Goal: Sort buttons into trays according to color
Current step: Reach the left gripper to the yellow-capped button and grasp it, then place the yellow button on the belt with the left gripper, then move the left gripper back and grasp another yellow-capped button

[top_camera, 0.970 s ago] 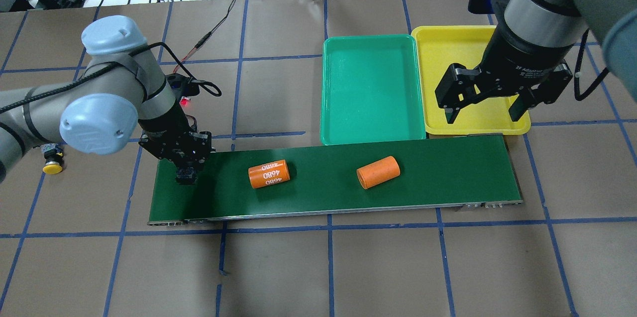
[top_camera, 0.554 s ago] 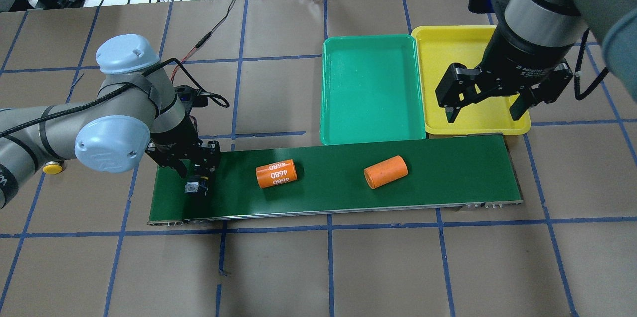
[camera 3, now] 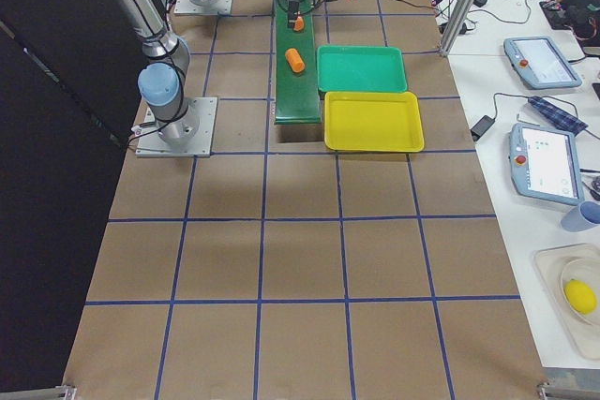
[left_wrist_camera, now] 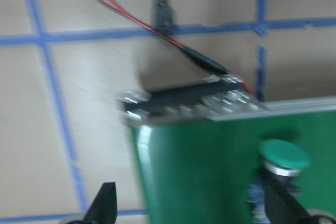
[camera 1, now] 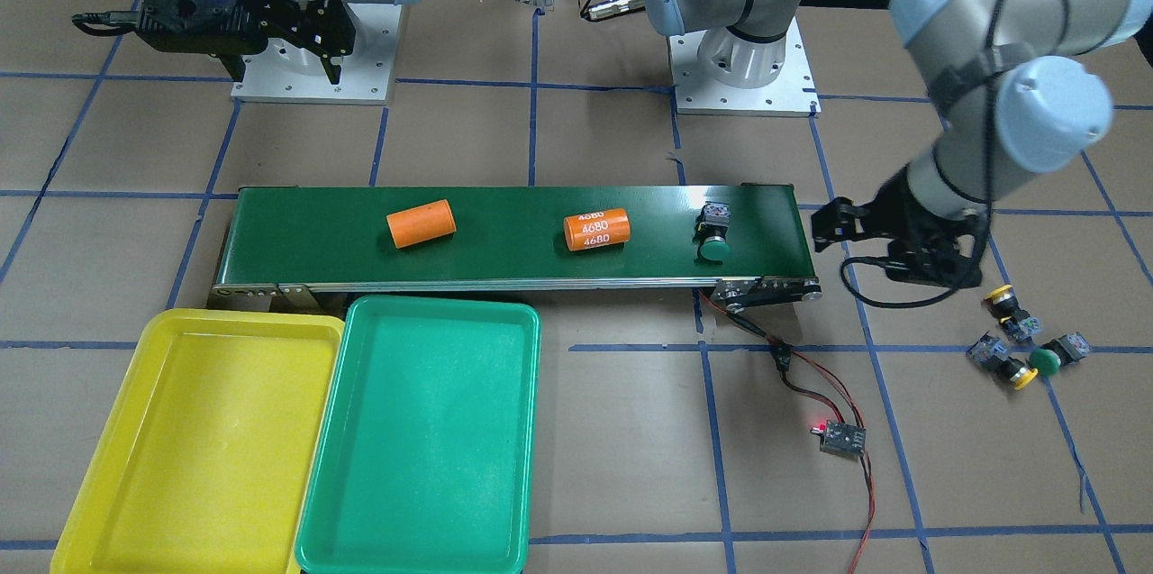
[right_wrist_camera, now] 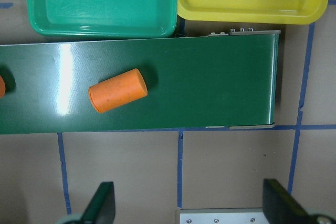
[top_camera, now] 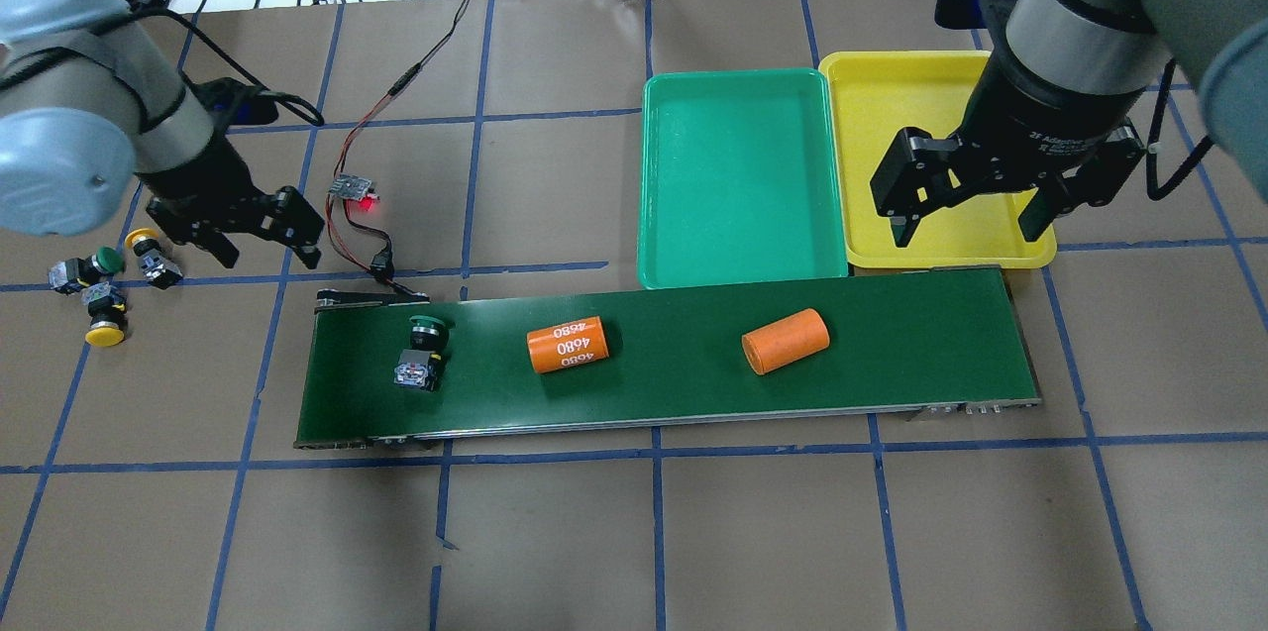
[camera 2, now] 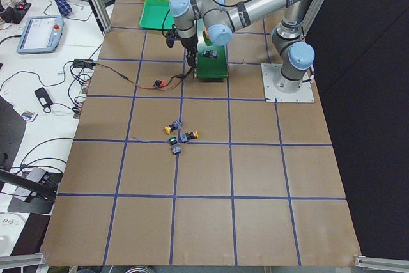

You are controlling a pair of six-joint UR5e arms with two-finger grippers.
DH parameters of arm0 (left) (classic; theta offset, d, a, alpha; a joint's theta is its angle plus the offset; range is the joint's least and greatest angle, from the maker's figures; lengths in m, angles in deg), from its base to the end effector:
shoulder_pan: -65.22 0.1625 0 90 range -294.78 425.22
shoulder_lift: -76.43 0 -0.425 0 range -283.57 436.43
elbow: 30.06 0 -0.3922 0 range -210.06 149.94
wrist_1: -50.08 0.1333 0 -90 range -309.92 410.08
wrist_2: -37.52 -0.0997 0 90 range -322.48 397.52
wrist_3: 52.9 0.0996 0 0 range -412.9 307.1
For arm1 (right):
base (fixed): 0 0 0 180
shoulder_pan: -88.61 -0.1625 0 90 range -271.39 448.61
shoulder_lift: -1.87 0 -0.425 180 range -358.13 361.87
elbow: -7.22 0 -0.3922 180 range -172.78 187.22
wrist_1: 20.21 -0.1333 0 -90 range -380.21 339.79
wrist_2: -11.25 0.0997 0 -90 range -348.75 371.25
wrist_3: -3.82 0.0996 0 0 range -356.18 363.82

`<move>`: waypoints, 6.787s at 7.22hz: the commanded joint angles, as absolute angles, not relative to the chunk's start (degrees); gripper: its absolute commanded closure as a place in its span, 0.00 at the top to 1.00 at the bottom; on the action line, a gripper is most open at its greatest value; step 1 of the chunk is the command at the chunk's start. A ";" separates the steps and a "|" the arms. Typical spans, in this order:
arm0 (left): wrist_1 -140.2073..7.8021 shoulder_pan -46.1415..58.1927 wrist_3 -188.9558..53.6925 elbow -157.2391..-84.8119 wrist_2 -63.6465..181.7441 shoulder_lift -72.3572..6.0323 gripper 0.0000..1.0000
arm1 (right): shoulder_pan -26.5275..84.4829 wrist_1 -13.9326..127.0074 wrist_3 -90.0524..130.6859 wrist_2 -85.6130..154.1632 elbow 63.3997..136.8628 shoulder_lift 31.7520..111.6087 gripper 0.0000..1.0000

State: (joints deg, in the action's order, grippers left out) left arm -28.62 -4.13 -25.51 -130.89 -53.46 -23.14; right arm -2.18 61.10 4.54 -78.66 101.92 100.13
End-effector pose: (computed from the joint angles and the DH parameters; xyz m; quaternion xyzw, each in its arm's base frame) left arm 0.0606 -0.5339 0.3308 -0.0593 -0.9950 -0.0759 0.0245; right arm 0.1392 -0.4189 0.4993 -0.0006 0.9990 0.0448 0.0002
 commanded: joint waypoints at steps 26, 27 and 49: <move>-30.43 -15.61 -50.83 -146.50 -47.40 -13.75 0.00 | -2.18 61.62 4.61 -78.40 105.66 102.16 1.00; -28.86 -16.94 -51.31 -146.95 -47.47 -15.40 0.00 | -2.18 61.70 4.43 -78.57 105.57 102.16 1.00; -5.82 19.70 -7.11 -128.85 -51.08 -44.59 0.43 | 0.00 72.78 4.69 -78.75 108.30 101.02 1.00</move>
State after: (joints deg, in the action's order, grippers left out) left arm -5.28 19.82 -6.91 -129.07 -52.08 -44.29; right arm -1.32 72.70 4.51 -78.67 108.27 101.12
